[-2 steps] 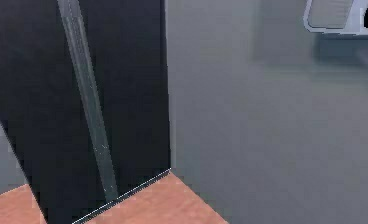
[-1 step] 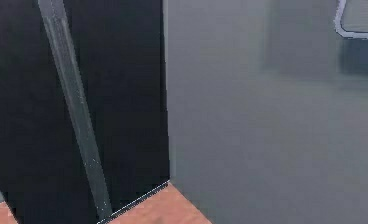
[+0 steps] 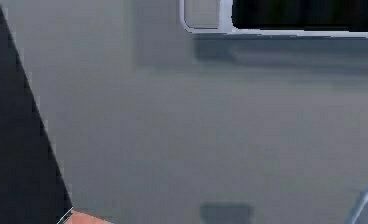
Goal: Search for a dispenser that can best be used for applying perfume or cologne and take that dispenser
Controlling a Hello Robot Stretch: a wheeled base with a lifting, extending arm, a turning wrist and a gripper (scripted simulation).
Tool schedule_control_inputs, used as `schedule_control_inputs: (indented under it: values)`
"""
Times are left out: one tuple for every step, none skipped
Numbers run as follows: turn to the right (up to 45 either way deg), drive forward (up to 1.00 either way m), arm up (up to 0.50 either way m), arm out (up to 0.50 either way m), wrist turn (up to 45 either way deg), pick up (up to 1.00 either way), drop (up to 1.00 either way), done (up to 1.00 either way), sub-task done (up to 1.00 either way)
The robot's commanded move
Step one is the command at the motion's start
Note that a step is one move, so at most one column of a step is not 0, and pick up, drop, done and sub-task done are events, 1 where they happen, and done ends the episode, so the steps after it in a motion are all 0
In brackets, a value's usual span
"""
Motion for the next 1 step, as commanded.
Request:
schedule_control_inputs:
  values:
    - [0.0,0.3,0.0,0.0,0.0,0.0,0.0,0.0,0.0]
